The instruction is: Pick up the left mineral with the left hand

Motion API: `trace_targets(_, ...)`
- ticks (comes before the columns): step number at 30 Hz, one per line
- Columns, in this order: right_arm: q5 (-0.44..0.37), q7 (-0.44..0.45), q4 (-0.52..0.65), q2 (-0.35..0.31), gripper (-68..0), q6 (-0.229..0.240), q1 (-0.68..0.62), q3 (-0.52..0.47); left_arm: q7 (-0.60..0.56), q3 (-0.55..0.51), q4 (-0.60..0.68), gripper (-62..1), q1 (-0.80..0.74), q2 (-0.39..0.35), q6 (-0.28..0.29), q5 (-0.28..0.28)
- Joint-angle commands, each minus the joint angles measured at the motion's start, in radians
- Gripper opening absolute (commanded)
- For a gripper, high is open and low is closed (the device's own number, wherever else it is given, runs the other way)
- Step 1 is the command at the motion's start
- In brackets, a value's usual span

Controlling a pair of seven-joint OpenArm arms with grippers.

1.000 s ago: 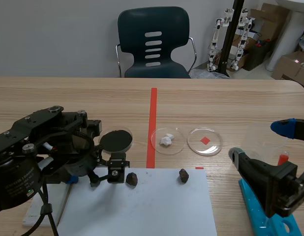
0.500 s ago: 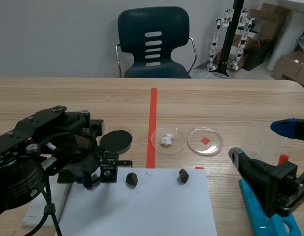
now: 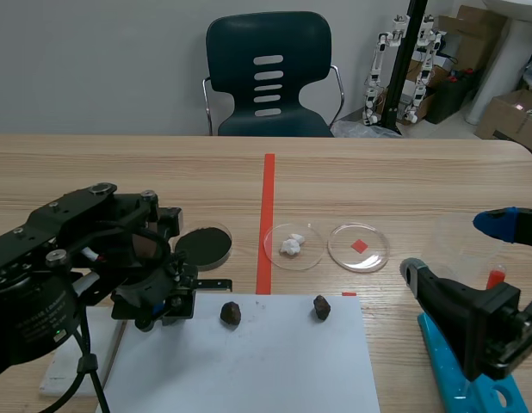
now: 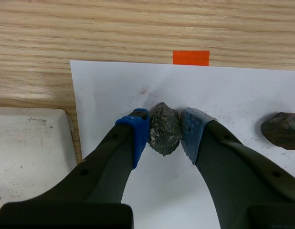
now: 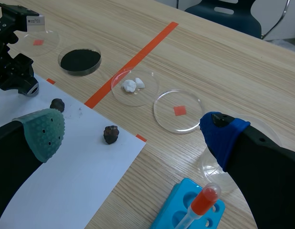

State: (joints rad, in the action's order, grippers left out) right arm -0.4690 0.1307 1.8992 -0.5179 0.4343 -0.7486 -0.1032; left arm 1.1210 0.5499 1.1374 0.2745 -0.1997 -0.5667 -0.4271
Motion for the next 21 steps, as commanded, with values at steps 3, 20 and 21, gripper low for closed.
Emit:
trace_targets(3, -0.011, 0.018, 0.020, -0.003, -8.4, 0.001, 0.001, -0.008, -0.003, 0.000, 0.010, -51.9, 0.014, -0.003, 0.002, 0.005)
trace_targets(20, -0.010, 0.018, 0.020, -0.003, -8.4, 0.001, 0.001, -0.008, -0.342, -0.076, 0.386, -51.9, -0.200, -0.250, 0.046, -0.070)
trace_targets(21, -0.010, 0.018, 0.020, -0.003, -8.4, 0.001, 0.001, -0.008, -0.385, -0.092, 0.420, -51.9, -0.230, -0.269, 0.072, -0.082)
